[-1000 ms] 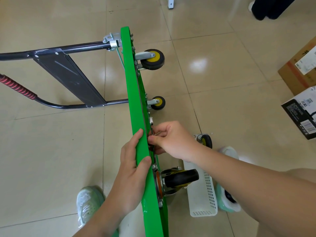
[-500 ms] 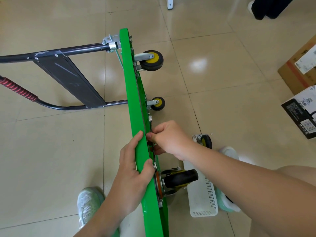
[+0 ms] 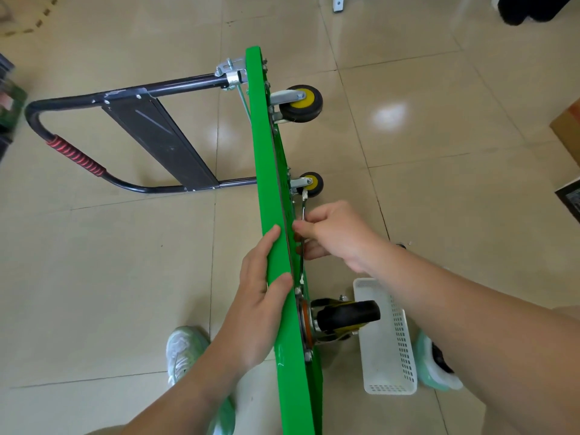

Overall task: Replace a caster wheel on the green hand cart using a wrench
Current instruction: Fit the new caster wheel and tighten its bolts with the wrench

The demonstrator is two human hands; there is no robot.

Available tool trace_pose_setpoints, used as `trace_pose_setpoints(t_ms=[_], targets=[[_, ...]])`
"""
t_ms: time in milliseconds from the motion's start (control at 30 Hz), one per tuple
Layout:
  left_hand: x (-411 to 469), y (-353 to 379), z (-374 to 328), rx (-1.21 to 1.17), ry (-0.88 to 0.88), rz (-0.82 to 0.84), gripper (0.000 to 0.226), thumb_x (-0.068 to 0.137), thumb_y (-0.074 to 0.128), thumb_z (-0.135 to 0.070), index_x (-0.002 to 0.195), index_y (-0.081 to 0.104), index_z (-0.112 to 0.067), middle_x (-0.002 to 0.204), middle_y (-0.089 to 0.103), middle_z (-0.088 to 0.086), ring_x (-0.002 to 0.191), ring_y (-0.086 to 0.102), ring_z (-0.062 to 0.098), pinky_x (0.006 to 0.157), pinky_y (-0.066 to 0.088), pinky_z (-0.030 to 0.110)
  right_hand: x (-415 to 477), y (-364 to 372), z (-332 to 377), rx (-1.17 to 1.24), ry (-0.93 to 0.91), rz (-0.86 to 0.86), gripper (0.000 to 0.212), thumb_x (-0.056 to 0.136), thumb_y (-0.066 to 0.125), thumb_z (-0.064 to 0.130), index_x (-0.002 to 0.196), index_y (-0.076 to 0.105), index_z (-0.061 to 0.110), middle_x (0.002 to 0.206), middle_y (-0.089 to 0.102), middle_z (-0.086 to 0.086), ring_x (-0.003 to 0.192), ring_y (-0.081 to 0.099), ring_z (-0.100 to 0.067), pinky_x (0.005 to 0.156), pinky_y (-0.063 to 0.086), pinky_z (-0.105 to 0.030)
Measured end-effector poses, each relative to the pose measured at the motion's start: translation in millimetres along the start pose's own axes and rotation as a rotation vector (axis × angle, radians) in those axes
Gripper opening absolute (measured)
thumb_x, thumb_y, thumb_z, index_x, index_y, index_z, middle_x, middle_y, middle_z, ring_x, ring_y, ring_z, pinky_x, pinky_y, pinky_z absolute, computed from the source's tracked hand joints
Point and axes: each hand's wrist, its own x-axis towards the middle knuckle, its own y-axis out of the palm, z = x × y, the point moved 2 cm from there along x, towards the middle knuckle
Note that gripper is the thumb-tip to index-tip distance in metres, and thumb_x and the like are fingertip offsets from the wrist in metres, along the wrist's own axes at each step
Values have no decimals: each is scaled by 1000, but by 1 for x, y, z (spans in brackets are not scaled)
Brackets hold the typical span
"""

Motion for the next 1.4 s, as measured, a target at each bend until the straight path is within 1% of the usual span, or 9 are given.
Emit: trace_pose_setpoints(t_ms=[133, 300, 467, 600, 833, 1067, 1167, 1300, 1400], targets=[[0, 1, 3, -5, 14, 1, 62, 95, 39, -35, 146, 24, -66, 152, 28, -43, 147, 24, -14, 127, 23, 31, -18, -17, 25, 71, -194, -4, 11, 93, 72, 14, 84, 76, 19, 79, 77, -3, 72, 77, -22, 61, 61, -28], [2, 2, 7, -6, 43, -18, 61, 97, 35, -35, 153, 24, -58, 158, 28, -36, 150, 24, -9, 129, 23, 41, -57, -8, 37, 66, -387, 112, 19, 85, 74, 18, 79, 80, 35, 79, 78, 0, 76, 77, -18, 64, 63, -29], [4, 2, 11, -24, 41, -22, 64, 90, 35, -44, 151, 25, -63, 158, 29, -36, 151, 26, -4, 128, 25, 45, -69, -1, 34, 7, -437, 97, 21, 87, 75, 19, 81, 79, 39, 83, 77, -5, 80, 75, -18, 72, 65, -40], [6, 4, 10, -42, 34, -23, 66, 89, 37, -40, 149, 27, -67, 159, 32, -32, 151, 27, -3, 127, 26, 46, -74, 6, 32, -14, -427, 100, 24, 87, 76, 18, 84, 79, 42, 83, 77, -5, 80, 74, -15, 72, 64, -39], [8, 4, 12, -83, 15, -16, 64, 89, 38, -42, 147, 31, -68, 154, 34, -35, 150, 32, 2, 125, 31, 46, -83, 14, 31, 1, -481, 63, 25, 74, 79, 24, 80, 79, 48, 83, 77, 15, 79, 74, -6, 71, 64, -35], [6, 5, 11, -39, 21, -40, 60, 91, 36, -41, 143, 31, -73, 145, 33, -46, 146, 29, -7, 126, 28, 39, -81, 15, 31, -32, -438, 32, 31, 84, 79, 11, 79, 79, 41, 83, 78, 10, 82, 75, -10, 80, 63, -45], [4, 5, 8, -2, 39, -39, 61, 95, 34, -33, 138, 27, -76, 149, 31, -42, 146, 28, -10, 125, 26, 30, -81, 19, 31, -101, -434, -14, 19, 87, 78, 16, 85, 79, 35, 87, 79, 10, 87, 75, -10, 88, 60, -45], [2, 6, 8, 36, 61, -14, 63, 96, 32, -31, 152, 24, -58, 153, 31, -34, 145, 25, -12, 115, 22, 10, -79, 20, 33, -127, -395, -47, 10, 90, 75, 20, 97, 80, 24, 91, 79, 7, 91, 75, -11, 88, 60, -45], [3, 5, 8, 59, 60, -3, 66, 95, 30, -32, 157, 20, -52, 149, 27, -41, 140, 22, -21, 102, 19, -5, -78, 17, 36, -132, -410, -42, 12, 90, 75, 19, 89, 79, 30, 86, 79, 7, 85, 76, -14, 81, 63, -45]])
